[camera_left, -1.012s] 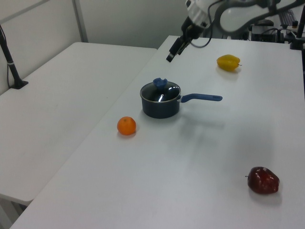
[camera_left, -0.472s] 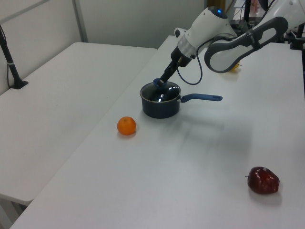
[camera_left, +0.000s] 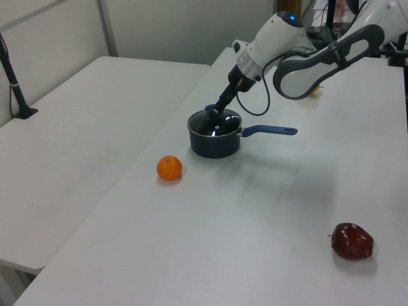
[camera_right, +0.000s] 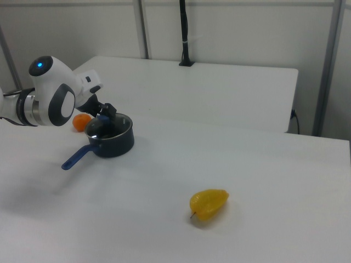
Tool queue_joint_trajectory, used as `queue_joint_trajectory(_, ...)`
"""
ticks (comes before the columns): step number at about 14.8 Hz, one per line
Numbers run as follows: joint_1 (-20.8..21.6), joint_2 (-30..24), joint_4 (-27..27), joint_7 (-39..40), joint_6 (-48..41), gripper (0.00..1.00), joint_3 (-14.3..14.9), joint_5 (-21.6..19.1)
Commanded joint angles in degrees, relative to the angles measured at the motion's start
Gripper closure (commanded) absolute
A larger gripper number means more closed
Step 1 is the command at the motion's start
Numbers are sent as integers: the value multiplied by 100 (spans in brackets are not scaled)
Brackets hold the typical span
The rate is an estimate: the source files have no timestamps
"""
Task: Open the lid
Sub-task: 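Lower the gripper and close it on the blue lid knob, then lift the glass lid off the saucepan and carry it beside the pan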
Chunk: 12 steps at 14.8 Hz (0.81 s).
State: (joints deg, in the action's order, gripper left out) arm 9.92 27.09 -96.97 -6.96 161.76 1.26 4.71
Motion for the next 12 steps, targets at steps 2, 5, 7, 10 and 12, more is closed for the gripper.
queue_joint_trajectory(2,36,-2,-24,-183,110,32,32,126)
queue_joint_trajectory(5,36,-2,-24,-183,110,53,32,135)
queue_joint_trajectory(7,36,-55,-24,-183,101,58,32,135)
queue_joint_trajectory(10,36,-291,-41,-174,31,60,32,135)
queue_joint_trajectory(12,19,-467,-94,-183,5,60,32,135)
